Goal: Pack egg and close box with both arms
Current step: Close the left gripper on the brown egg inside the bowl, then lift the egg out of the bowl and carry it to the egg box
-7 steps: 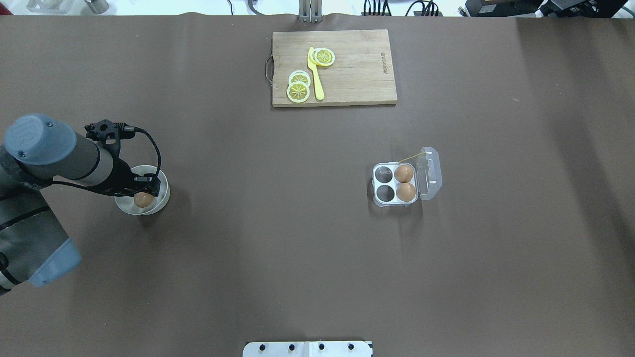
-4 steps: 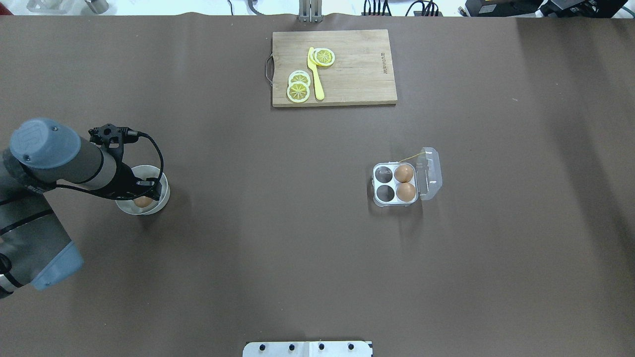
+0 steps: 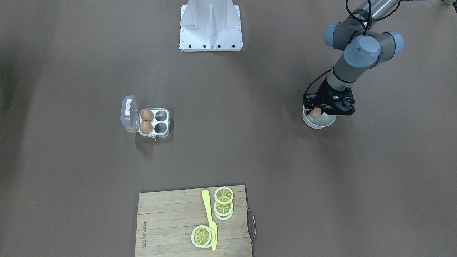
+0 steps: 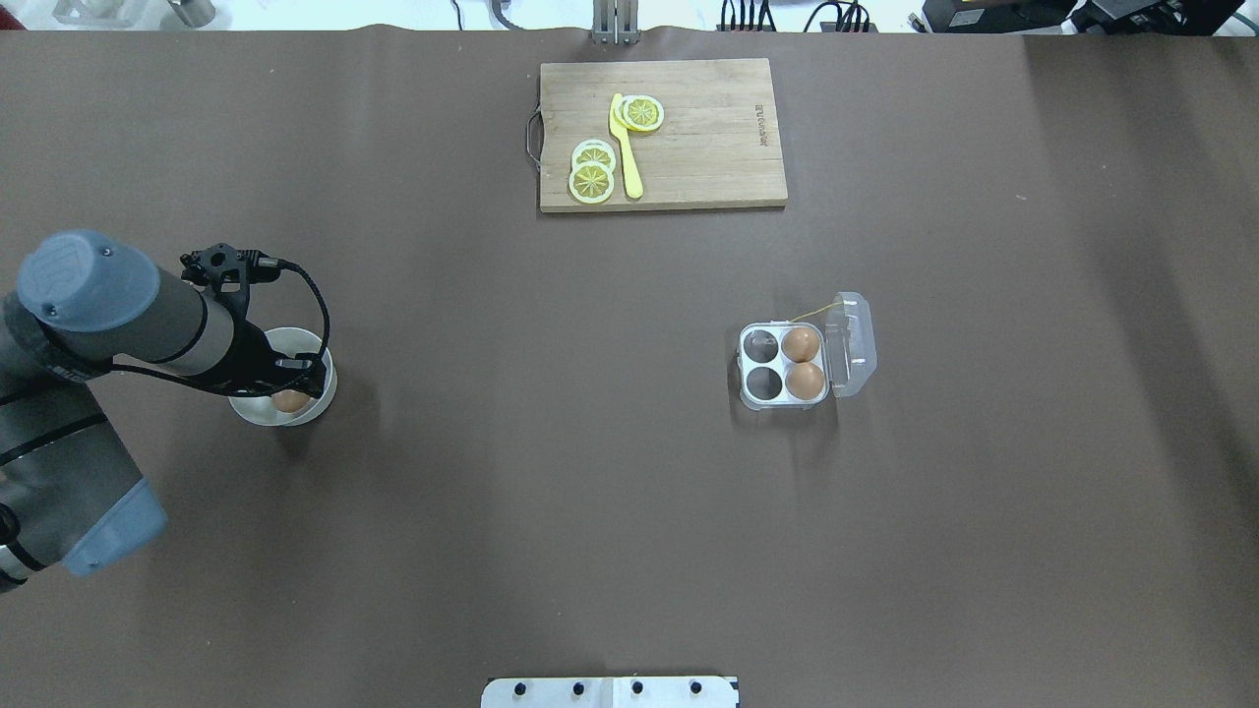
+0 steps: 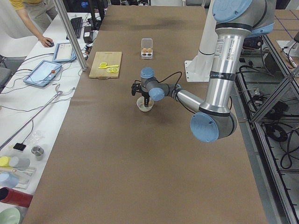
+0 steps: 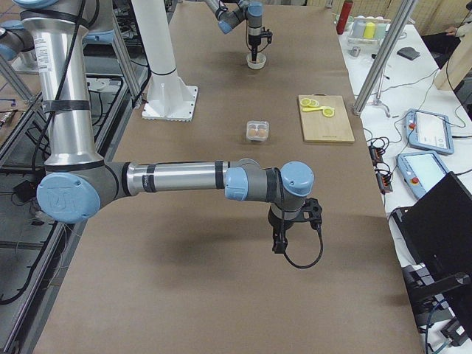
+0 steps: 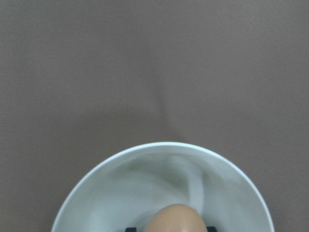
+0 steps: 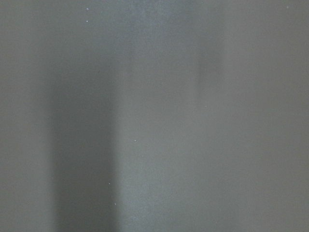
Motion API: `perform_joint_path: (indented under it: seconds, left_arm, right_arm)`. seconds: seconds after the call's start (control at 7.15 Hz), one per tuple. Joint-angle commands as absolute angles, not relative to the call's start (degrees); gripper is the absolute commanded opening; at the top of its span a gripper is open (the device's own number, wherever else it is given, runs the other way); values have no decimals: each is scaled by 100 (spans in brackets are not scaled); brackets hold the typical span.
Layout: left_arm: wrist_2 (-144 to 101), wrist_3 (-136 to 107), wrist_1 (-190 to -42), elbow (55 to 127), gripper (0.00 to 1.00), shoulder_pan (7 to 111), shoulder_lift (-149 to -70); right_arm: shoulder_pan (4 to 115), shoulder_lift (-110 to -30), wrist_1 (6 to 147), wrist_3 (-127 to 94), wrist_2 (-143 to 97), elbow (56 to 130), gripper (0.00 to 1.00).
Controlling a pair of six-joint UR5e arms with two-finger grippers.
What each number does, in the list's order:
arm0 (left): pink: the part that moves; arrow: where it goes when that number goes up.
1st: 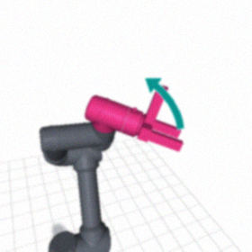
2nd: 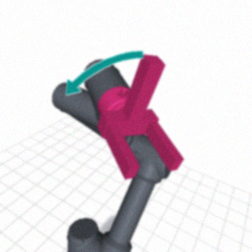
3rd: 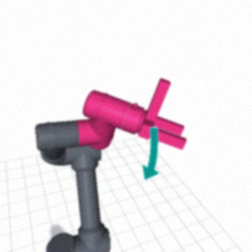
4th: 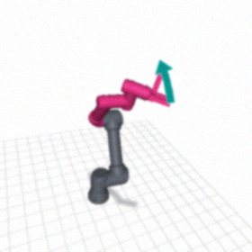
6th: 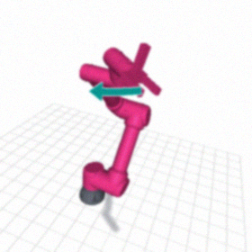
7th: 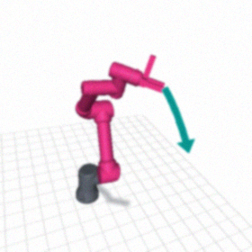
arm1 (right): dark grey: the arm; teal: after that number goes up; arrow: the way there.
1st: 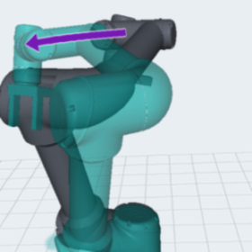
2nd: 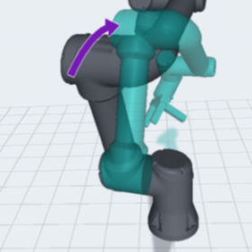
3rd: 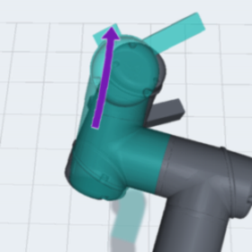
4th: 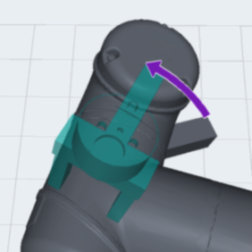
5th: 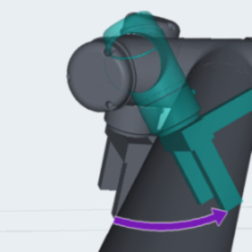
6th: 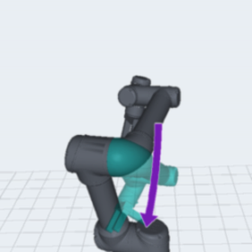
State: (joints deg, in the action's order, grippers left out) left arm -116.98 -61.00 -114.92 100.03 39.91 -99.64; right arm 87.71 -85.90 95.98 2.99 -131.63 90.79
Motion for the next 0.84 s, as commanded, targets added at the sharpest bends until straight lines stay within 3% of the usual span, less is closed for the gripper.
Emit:
perform_joint_path:
  seconds: [0.0, 0.28, 0.7]
  left_arm:
    - [-12083, -6091, -11418, 10160, 33, 4165, -9984]
    - [-12173, -6091, -10334, 10510, 33, 4254, -10621]
    - [-12173, -6126, -9581, 10468, 33, 4245, -11502]
  right_arm:
    - [8771, -8596, 9598, 299, -13175, 9079, 100]
    - [8771, -8587, 9598, 290, -13192, 9088, 100]
    - [8710, -8525, 9589, 281, -13201, 9088, 100]
